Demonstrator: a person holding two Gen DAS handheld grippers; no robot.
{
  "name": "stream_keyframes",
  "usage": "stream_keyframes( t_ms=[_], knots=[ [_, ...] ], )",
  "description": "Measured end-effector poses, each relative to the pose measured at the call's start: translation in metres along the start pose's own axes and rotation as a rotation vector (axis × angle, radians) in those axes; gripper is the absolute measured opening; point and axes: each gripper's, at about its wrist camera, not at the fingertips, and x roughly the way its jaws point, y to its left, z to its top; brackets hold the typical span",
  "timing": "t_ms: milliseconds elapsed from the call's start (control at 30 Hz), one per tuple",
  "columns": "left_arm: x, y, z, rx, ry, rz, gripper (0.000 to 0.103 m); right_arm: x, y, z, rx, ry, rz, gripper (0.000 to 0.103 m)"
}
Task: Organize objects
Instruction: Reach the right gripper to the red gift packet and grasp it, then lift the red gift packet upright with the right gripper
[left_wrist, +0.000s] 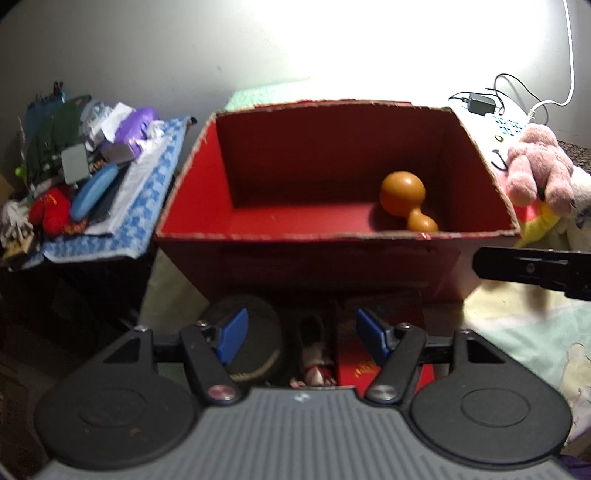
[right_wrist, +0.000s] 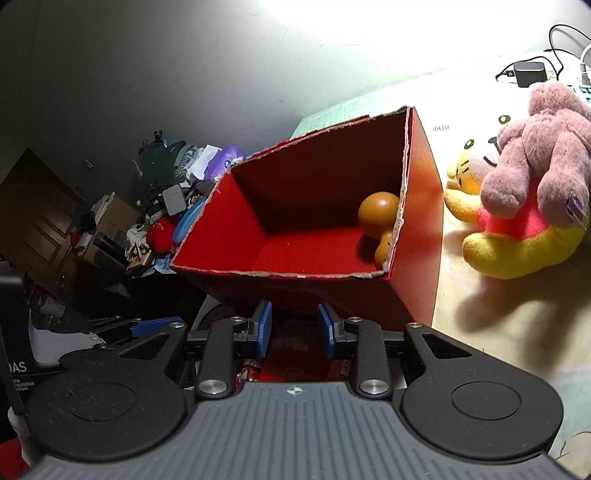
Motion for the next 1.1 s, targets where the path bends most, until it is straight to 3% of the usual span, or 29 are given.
stream_keyframes(
  t_ms=[233,533,900,1100],
  knots=[
    [0.011,-0.006,-0.023,-0.043,0.045,-0.135,0.068,0.020,-0.013,-0.018,0.043,0.104,-0.001,0.030],
    [0.026,-0.007,-0.032,-0.058,0.063,-0.263,0.068,0.033,-0.022,-0.022,0.102,0.155,-0.005,0.030],
    [0.052,0.003,-0.030,-0.118,0.112,-0.358,0.069,0.049,-0.030,-0.023,0.160,0.208,-0.012,0.031],
    [0.061,-0.001,-0.025,-0.084,0.123,-0.375,0.079,0.062,-0.031,-0.022,0.181,0.248,-0.012,0.031]
  ],
)
